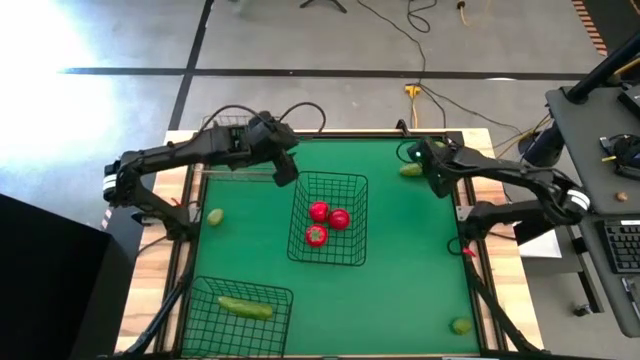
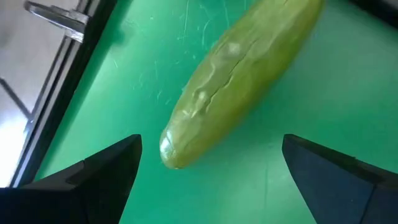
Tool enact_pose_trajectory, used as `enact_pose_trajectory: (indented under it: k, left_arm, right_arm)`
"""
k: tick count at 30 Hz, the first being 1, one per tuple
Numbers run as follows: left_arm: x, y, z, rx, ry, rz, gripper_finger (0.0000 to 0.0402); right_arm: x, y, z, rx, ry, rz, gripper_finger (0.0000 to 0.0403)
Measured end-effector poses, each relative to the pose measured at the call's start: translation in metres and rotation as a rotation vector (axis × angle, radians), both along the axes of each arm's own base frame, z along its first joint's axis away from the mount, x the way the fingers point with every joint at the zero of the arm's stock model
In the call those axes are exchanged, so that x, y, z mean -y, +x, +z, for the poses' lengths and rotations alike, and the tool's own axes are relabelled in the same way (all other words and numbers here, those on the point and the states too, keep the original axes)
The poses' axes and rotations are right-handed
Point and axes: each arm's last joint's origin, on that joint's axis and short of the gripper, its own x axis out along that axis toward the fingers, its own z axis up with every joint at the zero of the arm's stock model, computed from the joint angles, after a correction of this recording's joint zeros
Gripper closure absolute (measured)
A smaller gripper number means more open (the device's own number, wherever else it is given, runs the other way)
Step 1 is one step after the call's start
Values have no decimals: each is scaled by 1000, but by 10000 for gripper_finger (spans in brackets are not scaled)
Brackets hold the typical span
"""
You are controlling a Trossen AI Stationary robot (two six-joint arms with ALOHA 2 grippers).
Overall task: Sort produce into baskets
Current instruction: Put the cucumber into the bottom black wire basket
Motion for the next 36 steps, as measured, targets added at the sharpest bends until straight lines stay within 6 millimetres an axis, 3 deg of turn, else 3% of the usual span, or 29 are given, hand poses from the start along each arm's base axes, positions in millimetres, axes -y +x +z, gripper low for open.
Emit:
enact_pose_trajectory:
  k: [7,15,21,26,31,36]
  left_arm:
    - [-25,-9,0,-64,49,17,196]
    - [-51,-31,-6,-57,-20,10,196]
    - [-52,-44,-14,34,-91,-46,196]
    - [-45,-45,-10,240,-159,-191,196]
    - [-38,-43,7,504,-276,-302,196]
    - [-23,-40,23,706,-433,-455,196]
  right_arm:
    - [19,1,-23,-19,137,-137,22]
    - [36,-1,-41,-26,160,-261,34]
    - [38,-3,-45,-45,184,-252,95]
    - [38,-3,-45,-78,170,-155,166]
    - [39,2,-26,-161,59,80,221]
    - [32,15,21,-233,-130,423,232]
